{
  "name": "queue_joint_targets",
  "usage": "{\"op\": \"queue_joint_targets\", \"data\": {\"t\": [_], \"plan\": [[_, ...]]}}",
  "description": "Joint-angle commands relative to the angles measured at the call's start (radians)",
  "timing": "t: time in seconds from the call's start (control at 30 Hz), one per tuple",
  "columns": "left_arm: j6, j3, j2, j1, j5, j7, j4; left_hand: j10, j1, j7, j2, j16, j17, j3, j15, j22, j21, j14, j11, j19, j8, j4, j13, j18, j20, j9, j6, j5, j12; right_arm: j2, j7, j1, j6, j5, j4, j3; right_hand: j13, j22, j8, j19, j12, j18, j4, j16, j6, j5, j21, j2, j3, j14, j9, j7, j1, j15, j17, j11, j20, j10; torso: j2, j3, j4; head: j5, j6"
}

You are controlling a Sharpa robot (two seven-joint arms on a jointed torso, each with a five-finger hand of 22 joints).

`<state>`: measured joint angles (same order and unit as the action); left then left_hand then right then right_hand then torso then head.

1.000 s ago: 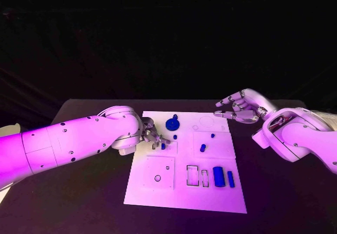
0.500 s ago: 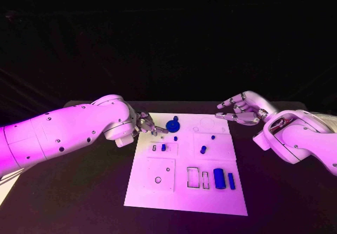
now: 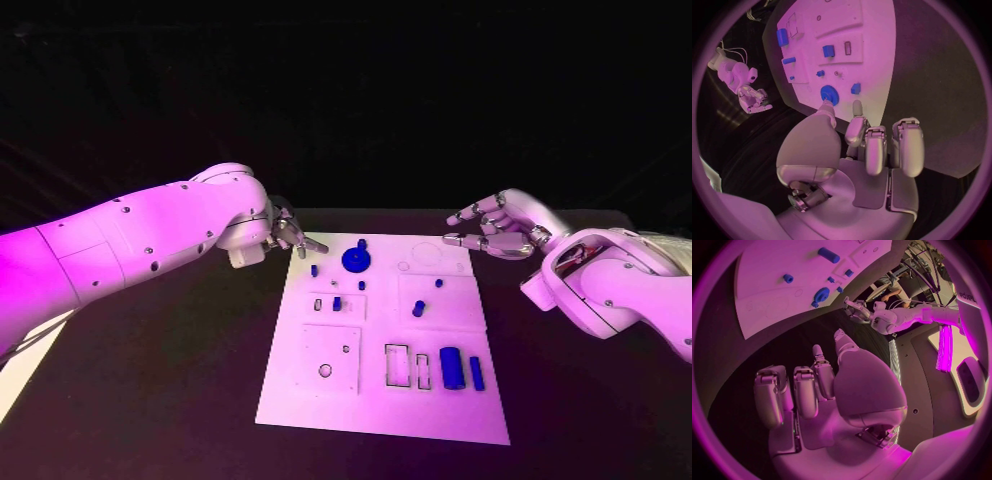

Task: Assemble the parts on the task board

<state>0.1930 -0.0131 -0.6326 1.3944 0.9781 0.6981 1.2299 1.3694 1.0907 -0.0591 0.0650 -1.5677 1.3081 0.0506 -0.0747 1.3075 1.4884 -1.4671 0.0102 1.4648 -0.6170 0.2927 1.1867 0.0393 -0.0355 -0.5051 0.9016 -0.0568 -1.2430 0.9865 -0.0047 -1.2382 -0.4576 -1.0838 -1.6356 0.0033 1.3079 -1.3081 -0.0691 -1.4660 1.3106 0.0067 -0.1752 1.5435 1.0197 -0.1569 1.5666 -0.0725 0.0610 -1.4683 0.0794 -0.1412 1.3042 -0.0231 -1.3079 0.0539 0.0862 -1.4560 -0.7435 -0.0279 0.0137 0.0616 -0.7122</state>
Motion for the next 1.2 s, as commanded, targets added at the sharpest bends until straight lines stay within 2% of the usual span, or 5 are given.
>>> {"op": "queue_joint_targets", "data": {"t": [0.03,0.2,0.33,0.9,1.2], "plan": [[0.073,-0.005,0.022,0.002,0.05,-0.025,-0.037,0.008,-0.011,0.004,-0.006,-0.003,0.263,0.011,0.002,0.135,0.004,-0.104,0.005,0.046,-0.006,0.0,0.004,-0.008,-0.003,0.0,0.013,0.003,-0.006,-0.002,0.005,0.001,0.008,-0.004,-0.001,0.0,0.12,-0.263,-0.003,-0.105,-0.002,-0.007,0.0,-0.004,0.005,-0.003,0.004,-0.002,-0.008,-0.089,0.002,0.002,-0.004,0.005,-0.208,0.0,0.002,0.007,-0.002,0.0013,-0.0018,0.001,-0.001],[0.09,-0.02,0.056,0.0,0.055,-0.033,-0.095,0.01,0.005,0.008,-0.019,-0.003,0.263,0.018,-0.001,0.137,0.005,-0.104,0.008,0.047,-0.015,-0.004,0.006,-0.009,0.0,-0.003,0.02,0.003,-0.008,-0.003,0.006,0.001,0.009,-0.005,0.0,0.0,0.12,-0.263,-0.003,-0.105,-0.002,-0.007,0.0,-0.003,0.005,-0.004,0.004,-0.001,-0.009,-0.09,0.002,0.002,-0.004,0.005,-0.209,0.0,0.002,0.007,-0.001,0.0004,-0.0027,0.002,-0.001],[0.088,-0.024,0.068,-0.001,0.071,-0.034,-0.113,0.009,0.014,0.008,-0.023,-0.003,0.263,0.019,-0.002,0.135,0.004,-0.104,0.009,0.045,-0.015,-0.005,0.004,-0.008,0.0,-0.003,0.018,0.003,-0.007,-0.002,0.006,0.001,0.009,-0.008,0.0,0.0,0.121,-0.263,-0.002,-0.105,-0.001,-0.007,0.0,-0.003,0.005,-0.005,0.004,-0.001,-0.009,-0.09,0.002,0.002,-0.003,0.005,-0.209,0.0,0.002,0.007,-0.001,0.0004,-0.0014,0.001,0.0],[0.116,-0.029,0.088,-0.006,0.058,-0.045,-0.125,0.011,0.021,0.008,-0.039,-0.003,0.263,0.019,-0.002,0.139,0.007,-0.104,0.009,0.048,-0.015,-0.003,0.008,-0.009,0.001,-0.003,0.016,0.003,-0.01,-0.006,0.006,0.001,0.01,-0.009,0.002,0.0,0.121,-0.263,-0.002,-0.105,-0.001,-0.007,0.0,-0.003,0.005,-0.005,0.004,-0.001,-0.009,-0.09,0.002,0.002,-0.003,0.005,-0.209,0.0,0.002,0.007,-0.001,-0.0007,-0.0028,0.005,0.0],[0.131,-0.034,0.099,-0.015,0.054,-0.05,-0.139,0.011,0.048,0.008,-0.053,-0.003,0.263,0.018,-0.003,0.141,0.007,-0.104,0.01,0.048,-0.016,-0.009,0.008,-0.01,0.002,-0.004,0.015,0.002,-0.01,-0.007,0.006,0.001,0.011,-0.009,0.002,0.0,0.121,-0.263,-0.002,-0.105,-0.001,-0.007,0.0,-0.003,0.005,-0.007,0.004,0.0,-0.009,-0.09,0.002,0.002,-0.001,0.005,-0.209,0.0,0.002,0.006,-0.001,-0.0004,-0.002,0.004,-0.002]]}}
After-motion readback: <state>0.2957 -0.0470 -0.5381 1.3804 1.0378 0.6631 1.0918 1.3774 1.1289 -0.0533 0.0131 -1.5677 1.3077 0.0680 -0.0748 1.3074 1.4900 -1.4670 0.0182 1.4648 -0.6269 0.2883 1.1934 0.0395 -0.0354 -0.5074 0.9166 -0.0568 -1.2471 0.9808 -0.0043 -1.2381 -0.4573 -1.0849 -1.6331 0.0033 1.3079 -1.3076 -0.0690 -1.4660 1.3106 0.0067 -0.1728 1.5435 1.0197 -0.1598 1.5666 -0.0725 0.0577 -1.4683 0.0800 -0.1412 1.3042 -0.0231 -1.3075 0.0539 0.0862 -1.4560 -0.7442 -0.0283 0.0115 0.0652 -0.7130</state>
